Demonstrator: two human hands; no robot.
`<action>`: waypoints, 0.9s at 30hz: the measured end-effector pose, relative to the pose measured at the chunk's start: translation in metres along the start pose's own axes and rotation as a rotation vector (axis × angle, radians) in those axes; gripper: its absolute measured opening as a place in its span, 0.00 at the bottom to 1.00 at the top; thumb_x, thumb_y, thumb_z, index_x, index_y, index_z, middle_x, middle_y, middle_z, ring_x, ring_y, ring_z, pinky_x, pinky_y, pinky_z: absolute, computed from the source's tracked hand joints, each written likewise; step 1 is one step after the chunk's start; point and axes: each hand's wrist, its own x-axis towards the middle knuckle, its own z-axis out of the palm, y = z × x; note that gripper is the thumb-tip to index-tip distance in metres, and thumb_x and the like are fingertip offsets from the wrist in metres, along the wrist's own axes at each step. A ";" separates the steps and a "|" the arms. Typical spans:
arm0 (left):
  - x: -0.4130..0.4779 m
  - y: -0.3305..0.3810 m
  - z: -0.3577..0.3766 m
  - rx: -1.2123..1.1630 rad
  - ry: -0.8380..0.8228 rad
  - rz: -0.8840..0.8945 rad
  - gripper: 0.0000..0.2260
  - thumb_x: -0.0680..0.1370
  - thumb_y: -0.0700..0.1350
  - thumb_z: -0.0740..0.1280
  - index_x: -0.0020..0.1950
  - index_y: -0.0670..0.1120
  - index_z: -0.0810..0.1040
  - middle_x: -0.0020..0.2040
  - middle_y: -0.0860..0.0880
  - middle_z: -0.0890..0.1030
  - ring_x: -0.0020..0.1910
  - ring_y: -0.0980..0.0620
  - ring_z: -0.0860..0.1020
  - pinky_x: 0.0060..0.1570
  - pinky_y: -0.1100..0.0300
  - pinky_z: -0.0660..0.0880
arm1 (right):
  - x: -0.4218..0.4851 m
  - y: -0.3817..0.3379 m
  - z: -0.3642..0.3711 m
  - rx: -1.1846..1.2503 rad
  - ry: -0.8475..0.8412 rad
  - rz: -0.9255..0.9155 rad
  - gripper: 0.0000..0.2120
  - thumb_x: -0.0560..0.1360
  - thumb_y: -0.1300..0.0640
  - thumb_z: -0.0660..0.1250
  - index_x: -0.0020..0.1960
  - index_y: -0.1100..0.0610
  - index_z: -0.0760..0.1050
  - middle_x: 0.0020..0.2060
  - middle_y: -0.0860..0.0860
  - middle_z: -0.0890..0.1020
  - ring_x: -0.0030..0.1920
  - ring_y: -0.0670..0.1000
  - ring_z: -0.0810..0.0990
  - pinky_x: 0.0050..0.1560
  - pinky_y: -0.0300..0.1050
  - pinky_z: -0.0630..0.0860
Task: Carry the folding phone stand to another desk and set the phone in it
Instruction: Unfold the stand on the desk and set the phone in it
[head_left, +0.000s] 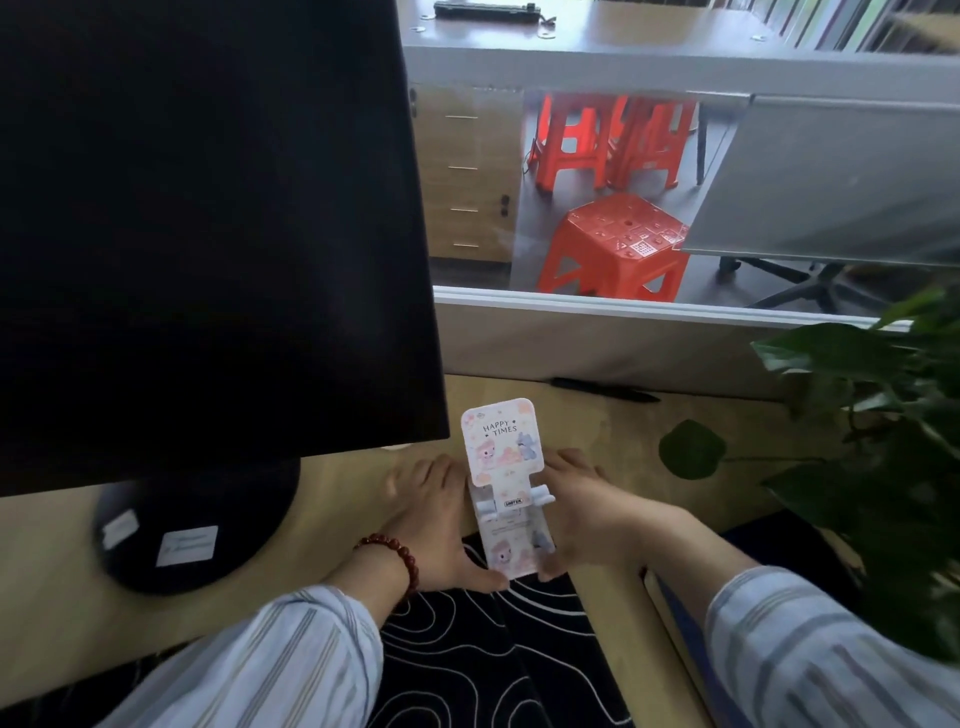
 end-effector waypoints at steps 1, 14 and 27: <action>-0.001 0.001 0.001 -0.004 0.003 -0.005 0.53 0.53 0.74 0.67 0.73 0.52 0.57 0.69 0.54 0.63 0.69 0.52 0.60 0.71 0.45 0.51 | -0.001 0.000 -0.001 0.003 -0.002 -0.001 0.50 0.59 0.46 0.78 0.74 0.41 0.53 0.74 0.42 0.57 0.73 0.51 0.49 0.72 0.54 0.53; 0.004 0.006 -0.004 -0.058 -0.003 0.055 0.48 0.56 0.70 0.69 0.72 0.57 0.59 0.67 0.57 0.65 0.68 0.53 0.59 0.70 0.44 0.47 | -0.012 0.002 0.006 0.052 0.097 0.082 0.52 0.58 0.43 0.78 0.75 0.42 0.54 0.74 0.42 0.57 0.74 0.52 0.51 0.72 0.53 0.54; -0.007 0.018 0.005 -0.073 0.044 -0.063 0.47 0.55 0.72 0.68 0.69 0.54 0.60 0.66 0.57 0.67 0.68 0.55 0.62 0.71 0.47 0.51 | -0.010 0.002 -0.014 -0.030 -0.041 0.019 0.46 0.62 0.48 0.78 0.74 0.44 0.57 0.73 0.45 0.61 0.74 0.52 0.52 0.73 0.56 0.54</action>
